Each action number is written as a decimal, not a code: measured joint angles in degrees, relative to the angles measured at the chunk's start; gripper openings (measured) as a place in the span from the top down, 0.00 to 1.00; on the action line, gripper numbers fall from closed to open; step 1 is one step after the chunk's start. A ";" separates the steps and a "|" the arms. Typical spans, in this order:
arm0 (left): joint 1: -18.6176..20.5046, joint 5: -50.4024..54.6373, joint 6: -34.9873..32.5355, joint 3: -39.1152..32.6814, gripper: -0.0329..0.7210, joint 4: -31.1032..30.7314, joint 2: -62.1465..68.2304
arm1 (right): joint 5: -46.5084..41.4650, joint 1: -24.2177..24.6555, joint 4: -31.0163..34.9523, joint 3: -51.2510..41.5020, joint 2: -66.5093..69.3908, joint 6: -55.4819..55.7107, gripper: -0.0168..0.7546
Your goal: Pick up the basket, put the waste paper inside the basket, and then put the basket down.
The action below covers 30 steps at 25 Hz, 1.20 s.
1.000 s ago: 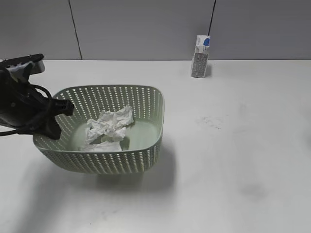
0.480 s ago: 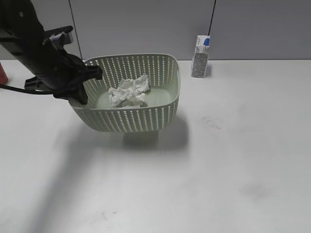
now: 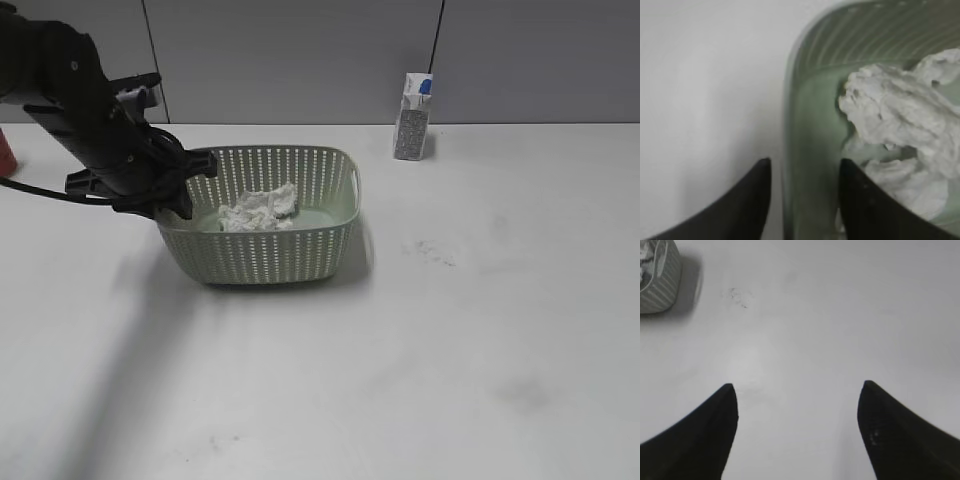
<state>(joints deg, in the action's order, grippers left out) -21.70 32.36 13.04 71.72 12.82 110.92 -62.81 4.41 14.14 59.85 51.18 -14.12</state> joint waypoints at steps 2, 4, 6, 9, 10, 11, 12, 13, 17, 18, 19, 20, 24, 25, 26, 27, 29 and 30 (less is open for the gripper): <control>0.00 -0.34 0.07 0.15 0.41 0.00 0.00 | 2.07 0.00 0.00 -5.15 -3.84 -0.13 0.21; 0.00 -0.20 0.07 0.22 0.23 0.00 0.00 | 3.60 0.00 -0.25 -10.45 -7.96 -0.20 0.21; 0.00 0.24 0.02 0.22 0.12 0.00 -0.29 | 4.62 0.00 -0.77 -14.69 -11.67 -0.24 0.21; 0.00 1.22 -0.02 0.22 0.06 -0.26 -2.10 | 5.27 0.00 -1.59 -20.04 -16.62 -0.24 0.21; 0.05 1.59 -0.02 0.22 0.06 -0.58 -3.06 | 5.34 0.00 -1.80 -21.69 -18.29 -0.24 0.21; 0.19 2.19 -0.02 0.22 0.06 -0.93 -4.18 | 5.46 0.00 -1.89 -23.33 -19.99 -0.24 0.21; 0.27 2.81 -0.11 0.22 0.06 -1.27 -5.29 | 5.50 0.00 -1.95 -24.67 -21.47 -0.24 0.21; 0.51 3.61 -0.12 0.22 0.06 -1.68 -6.79 | 5.50 0.00 -1.96 -26.19 -23.32 -0.24 0.21; 2.18 6.23 -1.80 0.22 0.06 -4.81 -13.97 | 5.43 0.00 -2.07 -31.31 -30.75 -0.24 0.21; 2.86 6.80 -3.29 0.22 0.07 -5.37 -15.98 | 5.43 0.00 -2.07 -32.76 -32.82 -0.24 0.21; 3.58 7.37 -4.83 0.22 0.07 -5.65 -17.57 | 5.49 0.00 -2.07 -33.85 -34.57 -0.27 0.21; 4.61 7.94 -5.97 0.22 0.08 -5.71 -19.49 | 5.99 0.00 -2.19 -34.65 -36.62 -0.27 0.21; 10.00 11.12 -11.36 0.22 0.12 -5.92 -25.54 | 7.80 0.00 -2.19 -35.55 -43.37 -0.03 0.21; 11.58 12.26 -13.04 0.22 0.12 -6.00 -26.79 | 7.85 0.00 -2.19 -35.56 -44.61 0.01 0.21; 12.85 13.28 -14.31 0.22 0.13 -6.11 -28.01 | 7.90 0.00 -2.19 -35.56 -45.53 0.01 0.21; 14.25 14.78 -15.31 0.22 0.13 -6.17 -29.01 | 7.96 0.00 -2.19 -35.56 -46.52 0.01 0.21; 16.60 18.09 -17.27 0.13 0.14 -6.55 -31.61 | 8.05 0.00 -2.19 -35.56 -47.97 0.01 0.21; 17.34 19.00 -17.64 -0.41 0.14 -6.75 -32.91 | 8.05 0.00 -2.19 -35.56 -48.49 0.01 0.21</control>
<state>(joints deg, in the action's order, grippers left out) -4.36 51.37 -4.60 71.30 6.07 78.01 -54.76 4.41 11.95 24.29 2.68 -14.12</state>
